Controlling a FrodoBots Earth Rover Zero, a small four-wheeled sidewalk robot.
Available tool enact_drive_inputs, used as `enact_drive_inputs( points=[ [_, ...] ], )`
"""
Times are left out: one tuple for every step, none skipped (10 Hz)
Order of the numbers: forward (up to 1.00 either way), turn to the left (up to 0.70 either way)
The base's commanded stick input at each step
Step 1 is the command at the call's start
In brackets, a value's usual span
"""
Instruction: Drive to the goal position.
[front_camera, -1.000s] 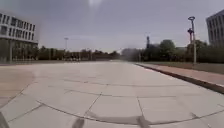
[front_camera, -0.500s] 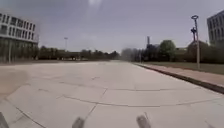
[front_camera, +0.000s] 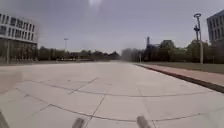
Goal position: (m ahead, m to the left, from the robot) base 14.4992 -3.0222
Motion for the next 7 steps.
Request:
enact_drive_inputs(
  points=[
    [0.70, 0.00],
    [0.70, 0.00],
    [0.70, 0.00],
    [0.70, 0.00],
    [0.70, 0.00],
    [0.70, 0.00],
    [0.70, 0.00]
  ],
)
